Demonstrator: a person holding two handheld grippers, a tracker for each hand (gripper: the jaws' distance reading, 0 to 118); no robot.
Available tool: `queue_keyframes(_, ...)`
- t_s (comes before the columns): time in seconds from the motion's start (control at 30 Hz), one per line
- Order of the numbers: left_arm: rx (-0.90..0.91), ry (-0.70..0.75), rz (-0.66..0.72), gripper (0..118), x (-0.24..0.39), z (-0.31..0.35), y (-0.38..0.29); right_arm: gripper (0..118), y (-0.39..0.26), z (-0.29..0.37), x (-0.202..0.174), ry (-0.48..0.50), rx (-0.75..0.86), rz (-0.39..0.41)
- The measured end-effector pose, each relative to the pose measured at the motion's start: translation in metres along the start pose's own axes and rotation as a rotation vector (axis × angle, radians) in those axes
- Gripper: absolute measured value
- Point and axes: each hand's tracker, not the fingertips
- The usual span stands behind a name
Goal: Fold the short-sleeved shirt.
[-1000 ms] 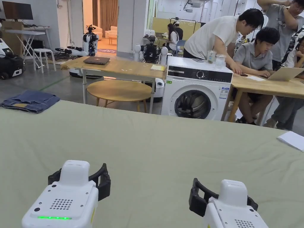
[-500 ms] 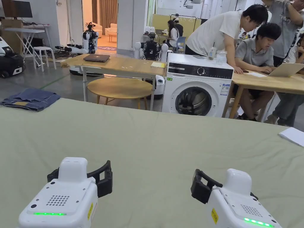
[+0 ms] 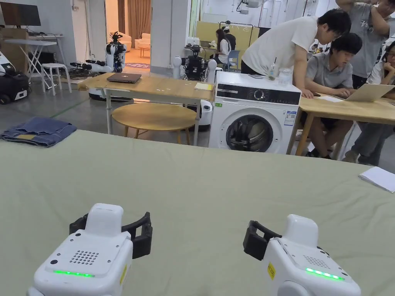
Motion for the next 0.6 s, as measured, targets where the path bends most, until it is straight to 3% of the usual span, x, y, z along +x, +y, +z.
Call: queue_keyframes(0.6, -0.032, 0.018, 0.008, 84, -0.0084, -0.0004, -0.0031, 93, -0.0058, 0.0017, -0.0084, -0.073, 0.025, 0.079)
